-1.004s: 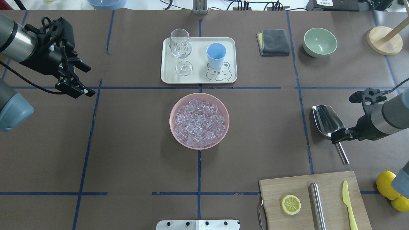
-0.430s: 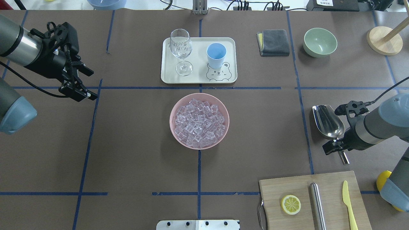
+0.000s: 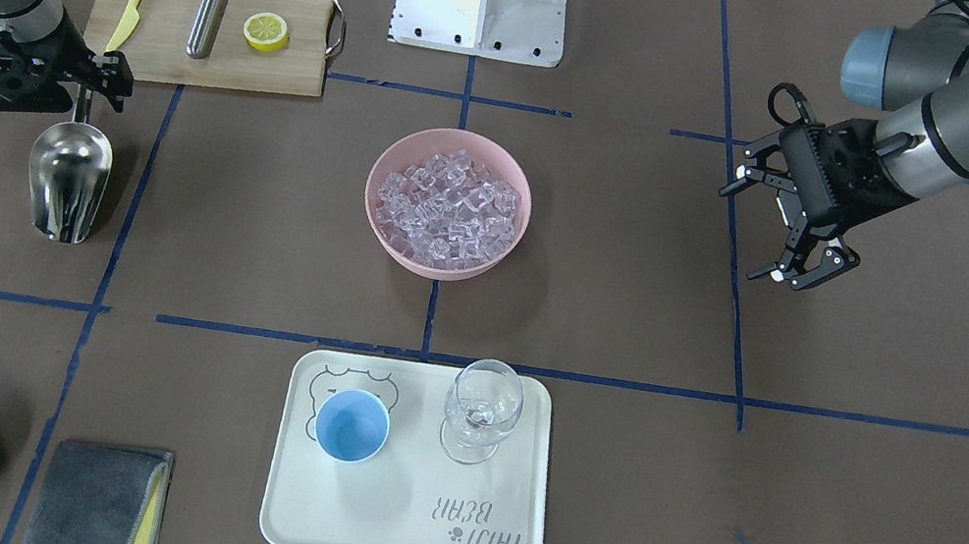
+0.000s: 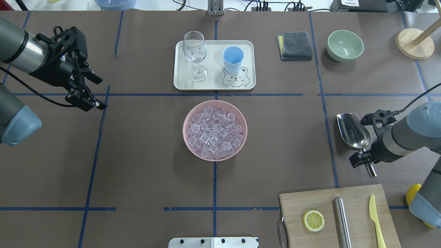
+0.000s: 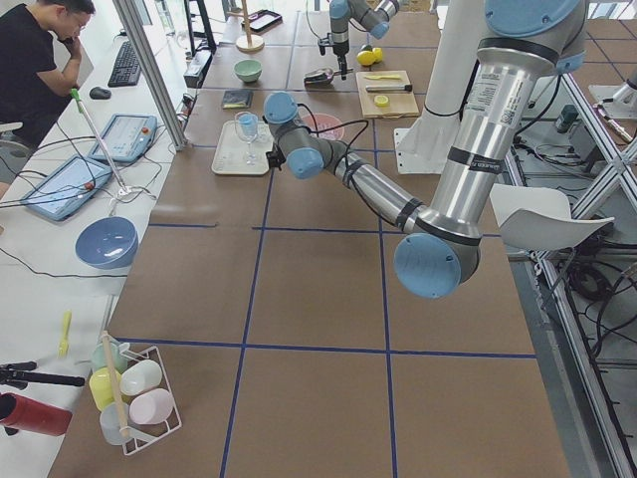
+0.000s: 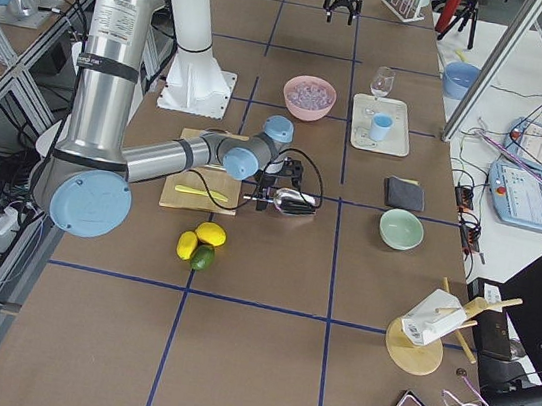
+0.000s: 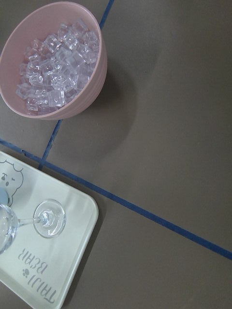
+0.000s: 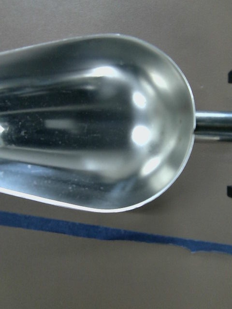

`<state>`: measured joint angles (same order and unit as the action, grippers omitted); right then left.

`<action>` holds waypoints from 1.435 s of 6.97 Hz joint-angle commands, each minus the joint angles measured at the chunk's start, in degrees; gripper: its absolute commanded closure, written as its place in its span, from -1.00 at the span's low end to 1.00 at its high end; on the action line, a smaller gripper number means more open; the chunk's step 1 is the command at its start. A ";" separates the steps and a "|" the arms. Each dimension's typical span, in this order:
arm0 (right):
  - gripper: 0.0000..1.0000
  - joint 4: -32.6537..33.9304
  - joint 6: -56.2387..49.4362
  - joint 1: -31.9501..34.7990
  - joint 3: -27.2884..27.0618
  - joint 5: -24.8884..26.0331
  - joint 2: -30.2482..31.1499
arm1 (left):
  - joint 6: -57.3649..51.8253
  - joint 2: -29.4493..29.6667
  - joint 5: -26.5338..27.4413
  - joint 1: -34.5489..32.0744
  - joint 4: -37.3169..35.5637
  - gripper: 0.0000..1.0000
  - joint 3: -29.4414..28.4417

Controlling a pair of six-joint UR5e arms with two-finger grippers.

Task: Put ice in cup with scoop
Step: 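Lift the scoop toward the pink bowl while the left gripper approaches it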

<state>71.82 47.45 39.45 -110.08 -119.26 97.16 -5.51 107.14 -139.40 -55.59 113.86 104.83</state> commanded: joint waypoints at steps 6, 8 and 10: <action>1.00 0.16 0.63 3.78 -7.23 -0.10 -0.48 | 0.15 0.26 0.27 0.39 2.83 -1.00 0.82; 1.00 3.82 0.54 6.06 -9.27 -0.36 -3.79 | 2.26 0.35 0.27 0.65 5.83 -1.00 0.64; 1.00 20.39 -0.34 8.01 -10.68 -0.01 -15.63 | 2.44 0.70 0.36 1.53 5.93 -1.00 0.38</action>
<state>83.34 47.62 46.65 -119.89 -119.43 87.92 -3.25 107.61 -139.11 -54.68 119.52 105.33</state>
